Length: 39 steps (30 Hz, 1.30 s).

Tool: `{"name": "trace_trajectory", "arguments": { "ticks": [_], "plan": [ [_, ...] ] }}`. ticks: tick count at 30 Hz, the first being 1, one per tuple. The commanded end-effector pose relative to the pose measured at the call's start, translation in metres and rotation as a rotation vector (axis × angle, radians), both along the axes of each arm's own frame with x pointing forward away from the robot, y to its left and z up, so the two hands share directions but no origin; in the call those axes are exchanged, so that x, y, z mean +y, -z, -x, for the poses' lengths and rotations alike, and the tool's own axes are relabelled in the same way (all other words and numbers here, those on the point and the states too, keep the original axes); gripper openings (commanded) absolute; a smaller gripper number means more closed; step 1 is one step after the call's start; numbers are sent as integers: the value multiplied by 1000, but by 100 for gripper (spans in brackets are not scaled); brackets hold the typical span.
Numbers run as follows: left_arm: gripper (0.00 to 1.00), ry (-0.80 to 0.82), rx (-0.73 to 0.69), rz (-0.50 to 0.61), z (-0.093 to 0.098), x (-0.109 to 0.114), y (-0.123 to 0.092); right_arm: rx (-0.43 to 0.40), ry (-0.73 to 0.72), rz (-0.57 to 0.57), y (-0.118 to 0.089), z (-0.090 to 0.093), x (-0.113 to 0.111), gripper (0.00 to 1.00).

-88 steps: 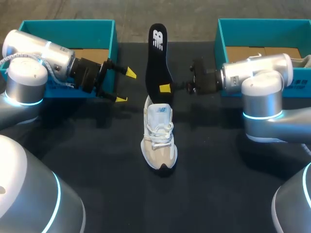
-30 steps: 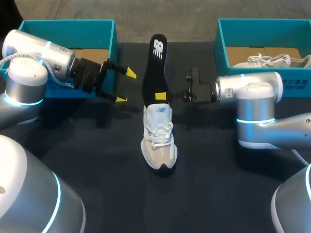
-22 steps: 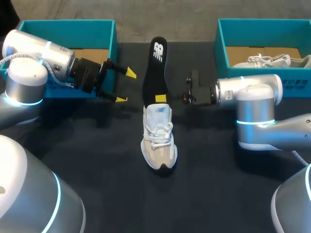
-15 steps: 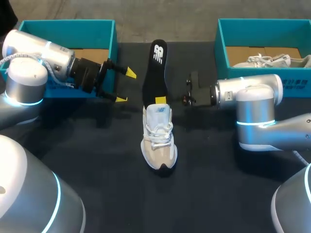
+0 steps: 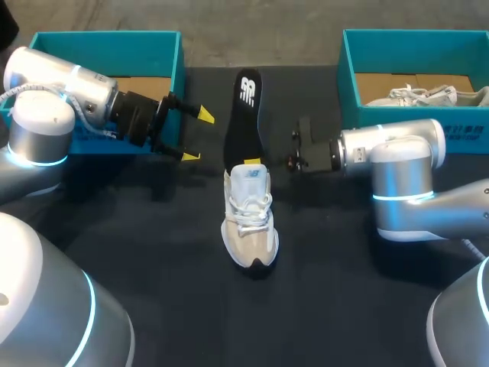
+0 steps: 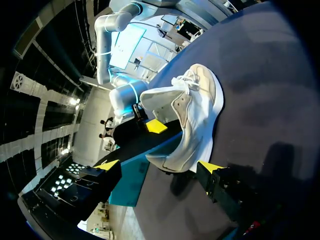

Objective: Take the shoe out of the shoebox, open the shoe tongue, remove and reinsert the insole, then place the shoe into the shoebox

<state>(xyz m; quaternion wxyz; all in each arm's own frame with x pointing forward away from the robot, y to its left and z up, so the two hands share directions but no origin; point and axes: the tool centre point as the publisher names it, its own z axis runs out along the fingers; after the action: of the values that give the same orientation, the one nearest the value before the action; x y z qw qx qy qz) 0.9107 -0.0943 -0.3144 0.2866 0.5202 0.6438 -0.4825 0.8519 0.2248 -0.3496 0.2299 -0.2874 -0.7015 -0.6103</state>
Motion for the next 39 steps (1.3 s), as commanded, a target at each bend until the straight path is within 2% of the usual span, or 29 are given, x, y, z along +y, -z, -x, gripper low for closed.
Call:
{"name": "trace_trajectory", "arguments": {
  "ticks": [1, 2, 5, 12, 24, 33, 36, 37, 39],
  "plan": [
    [100, 1, -1, 1, -1, 0, 1, -4, 10, 1, 1, 3, 1, 7],
    [100, 1, -1, 1, -1, 0, 1, -7, 11, 1, 0, 3, 1, 13],
    [100, 1, -1, 1, -1, 0, 1, -13, 10, 2, -2, 2, 2, 18],
    [100, 1, -1, 1, -1, 0, 1, -30, 4, 4, -7, 0, 3, 15],
    [100, 1, -1, 1, -1, 0, 1, -69, 5, 18, -20, -7, 0, 24],
    [100, 1, -1, 1, -1, 0, 1, -91, -11, 36, -26, -17, 3, 20],
    [100, 1, -1, 1, -1, 0, 1, -98, -21, 60, -27, -18, 3, 10],
    [100, 1, -1, 1, -1, 0, 1, -98, -22, 61, -26, -18, 4, 1],
    [100, 1, -1, 1, -1, 0, 1, -98, -28, 80, -24, -17, 4, 0]
  ]
}}
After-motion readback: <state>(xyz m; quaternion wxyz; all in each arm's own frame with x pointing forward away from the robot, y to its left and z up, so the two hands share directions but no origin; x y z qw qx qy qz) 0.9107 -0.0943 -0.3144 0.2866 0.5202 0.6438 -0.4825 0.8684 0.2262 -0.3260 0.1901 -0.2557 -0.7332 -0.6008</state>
